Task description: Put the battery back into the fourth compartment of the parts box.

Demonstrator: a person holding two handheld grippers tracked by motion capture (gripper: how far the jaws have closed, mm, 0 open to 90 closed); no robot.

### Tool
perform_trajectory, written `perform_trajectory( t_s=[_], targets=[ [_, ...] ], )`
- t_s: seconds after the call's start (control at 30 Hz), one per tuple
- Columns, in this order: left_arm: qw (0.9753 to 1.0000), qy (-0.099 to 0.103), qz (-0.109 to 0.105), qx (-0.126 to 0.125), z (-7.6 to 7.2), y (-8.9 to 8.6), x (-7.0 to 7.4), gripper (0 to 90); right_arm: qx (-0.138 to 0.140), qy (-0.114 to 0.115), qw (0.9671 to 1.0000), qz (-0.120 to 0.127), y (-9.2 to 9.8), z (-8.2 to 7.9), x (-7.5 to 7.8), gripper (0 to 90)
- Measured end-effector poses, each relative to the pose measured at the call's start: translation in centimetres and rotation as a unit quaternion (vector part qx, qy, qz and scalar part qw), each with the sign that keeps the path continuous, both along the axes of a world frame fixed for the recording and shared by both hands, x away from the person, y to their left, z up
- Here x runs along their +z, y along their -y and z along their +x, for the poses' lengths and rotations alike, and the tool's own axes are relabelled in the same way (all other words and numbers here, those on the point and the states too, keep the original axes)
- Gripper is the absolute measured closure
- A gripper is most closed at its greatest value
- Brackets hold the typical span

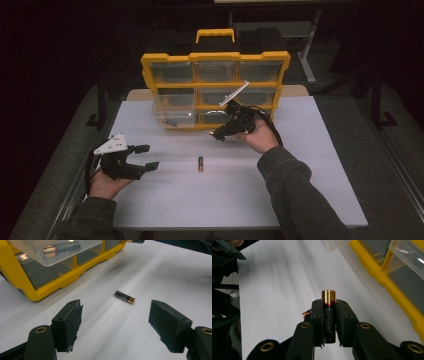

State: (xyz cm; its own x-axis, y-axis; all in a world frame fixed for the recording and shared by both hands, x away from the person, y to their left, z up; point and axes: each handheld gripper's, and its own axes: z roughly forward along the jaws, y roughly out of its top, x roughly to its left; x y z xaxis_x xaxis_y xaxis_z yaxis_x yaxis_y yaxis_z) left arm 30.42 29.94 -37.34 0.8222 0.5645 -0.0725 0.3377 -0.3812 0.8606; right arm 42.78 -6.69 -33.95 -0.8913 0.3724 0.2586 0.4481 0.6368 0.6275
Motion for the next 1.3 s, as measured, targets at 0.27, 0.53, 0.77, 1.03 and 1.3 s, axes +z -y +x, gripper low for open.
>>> perform_trajectory(
  t_s=[0.27, 0.53, 0.77, 1.03, 1.3],
  targets=[
    [1.0000, 0.001, -0.003, 0.000, 0.0, 0.0, 0.0, 26.1, 0.000, 0.006, 1.0000, 0.002, -0.2, 0.5, 1.3, 76.0],
    [1.0000, 0.002, 0.001, -0.001, 0.0, -0.1, 0.0, 26.1, 0.002, 0.007, 1.0000, 0.002, -0.4, 1.0, 2.3, 76.0],
    [1.0000, 0.001, 0.008, -0.001, 0.0, -0.2, 0.1, 26.1, 0.007, 0.014, 0.9999, 0.004, -0.7, 1.6, 3.3, 76.0],
    [1.0000, 0.003, 0.009, -0.001, 0.0, -0.2, 0.1, 26.1, 0.004, 0.028, 0.9996, 0.004, -0.7, 2.0, 4.9, 76.0],
    [1.0000, 0.004, 0.002, 0.000, 0.0, -0.2, 0.1, 26.1, 0.004, 0.034, 0.9994, 0.000, -1.2, 2.4, 6.3, 76.0]
  ],
)
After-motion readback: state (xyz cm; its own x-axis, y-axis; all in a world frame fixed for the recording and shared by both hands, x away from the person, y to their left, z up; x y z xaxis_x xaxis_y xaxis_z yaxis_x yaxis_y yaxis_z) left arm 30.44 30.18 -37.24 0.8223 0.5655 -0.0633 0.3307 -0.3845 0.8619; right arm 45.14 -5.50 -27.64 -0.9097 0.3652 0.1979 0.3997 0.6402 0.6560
